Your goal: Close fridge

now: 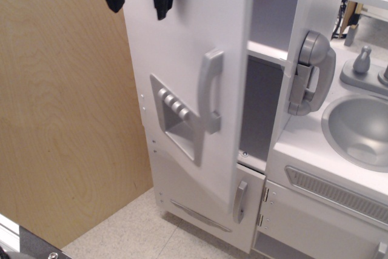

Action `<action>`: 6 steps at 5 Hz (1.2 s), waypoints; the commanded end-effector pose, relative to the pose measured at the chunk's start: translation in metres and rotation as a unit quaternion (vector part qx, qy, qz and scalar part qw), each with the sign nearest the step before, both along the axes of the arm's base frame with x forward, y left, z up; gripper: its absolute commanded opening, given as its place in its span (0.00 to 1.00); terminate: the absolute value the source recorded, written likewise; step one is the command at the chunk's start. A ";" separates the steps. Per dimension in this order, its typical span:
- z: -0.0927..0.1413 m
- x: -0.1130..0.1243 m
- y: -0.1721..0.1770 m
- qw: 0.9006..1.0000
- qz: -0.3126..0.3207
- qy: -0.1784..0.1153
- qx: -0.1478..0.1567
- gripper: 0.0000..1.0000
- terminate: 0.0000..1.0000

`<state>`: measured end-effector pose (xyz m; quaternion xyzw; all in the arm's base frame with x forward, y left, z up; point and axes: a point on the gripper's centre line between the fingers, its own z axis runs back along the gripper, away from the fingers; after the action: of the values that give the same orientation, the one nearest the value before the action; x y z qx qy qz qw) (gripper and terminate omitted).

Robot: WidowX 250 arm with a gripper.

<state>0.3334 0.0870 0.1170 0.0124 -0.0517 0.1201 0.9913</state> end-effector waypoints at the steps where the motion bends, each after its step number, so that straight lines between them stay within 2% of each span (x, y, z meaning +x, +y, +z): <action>1: 0.013 0.035 -0.009 0.999 0.028 -0.037 0.002 1.00 0.00; 4: 0.021 0.040 -0.010 0.998 0.040 -0.055 -0.006 1.00 0.00; 5: 0.019 0.032 -0.010 0.999 0.031 -0.042 -0.009 1.00 0.00; 6: 0.013 0.010 -0.009 0.999 0.011 -0.035 0.000 1.00 0.00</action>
<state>0.3367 0.0745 0.1050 0.0041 -0.0481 0.1314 0.9902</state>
